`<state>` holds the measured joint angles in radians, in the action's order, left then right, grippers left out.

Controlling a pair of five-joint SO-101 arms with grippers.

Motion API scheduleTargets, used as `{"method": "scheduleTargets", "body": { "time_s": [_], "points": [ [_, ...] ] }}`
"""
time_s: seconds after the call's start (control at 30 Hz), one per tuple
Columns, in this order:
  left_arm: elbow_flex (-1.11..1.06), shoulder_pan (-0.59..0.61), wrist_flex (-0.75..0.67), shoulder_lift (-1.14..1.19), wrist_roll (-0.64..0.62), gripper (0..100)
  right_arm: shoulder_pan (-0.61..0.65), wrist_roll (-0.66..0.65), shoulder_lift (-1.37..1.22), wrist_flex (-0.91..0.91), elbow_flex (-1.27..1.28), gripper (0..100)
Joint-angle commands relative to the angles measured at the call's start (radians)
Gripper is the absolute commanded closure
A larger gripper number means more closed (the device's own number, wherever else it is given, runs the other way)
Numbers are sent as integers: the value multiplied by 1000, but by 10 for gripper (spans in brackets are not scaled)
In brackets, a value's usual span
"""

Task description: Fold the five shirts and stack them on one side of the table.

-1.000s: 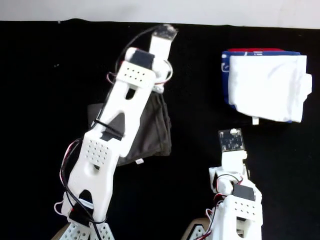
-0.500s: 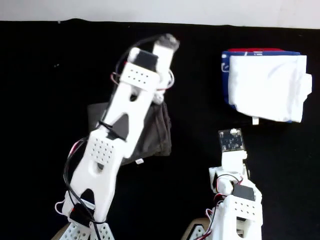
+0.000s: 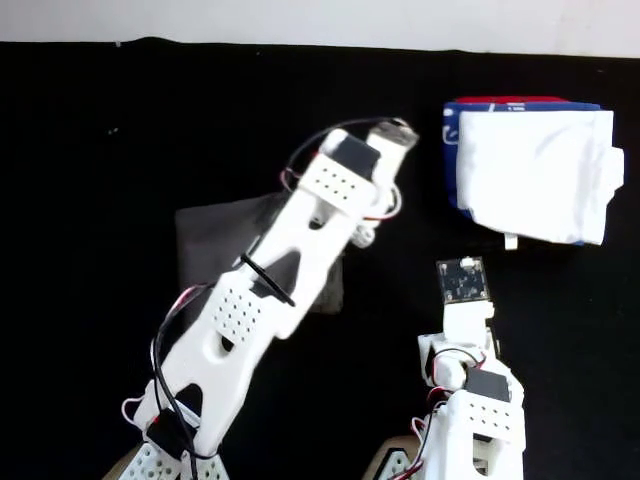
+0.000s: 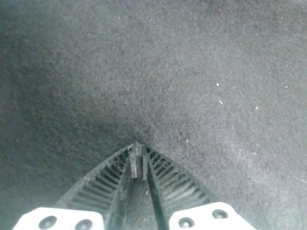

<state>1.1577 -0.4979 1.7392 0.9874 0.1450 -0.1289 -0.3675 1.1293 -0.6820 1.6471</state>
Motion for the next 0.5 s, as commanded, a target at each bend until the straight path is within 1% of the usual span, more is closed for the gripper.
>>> {"method": "scheduleTargets", "body": {
  "time_s": [0.0,0.1,0.17,0.27,0.37,0.47],
  "points": [
    [-4,12,25,-58,-11,992,-25,8,-1,19,16,991],
    [-44,30,26,-163,-11,992,-25,8,-1,19,16,991],
    [-124,35,28,-263,-12,992,-25,8,-1,19,16,991],
    [-335,28,25,-432,-12,992,-25,8,-1,21,16,991],
    [-544,35,21,-579,-38,992,-25,8,-1,21,16,991],
    [-725,48,-15,-665,-43,992,-25,8,-1,21,16,991]
  ]
}}
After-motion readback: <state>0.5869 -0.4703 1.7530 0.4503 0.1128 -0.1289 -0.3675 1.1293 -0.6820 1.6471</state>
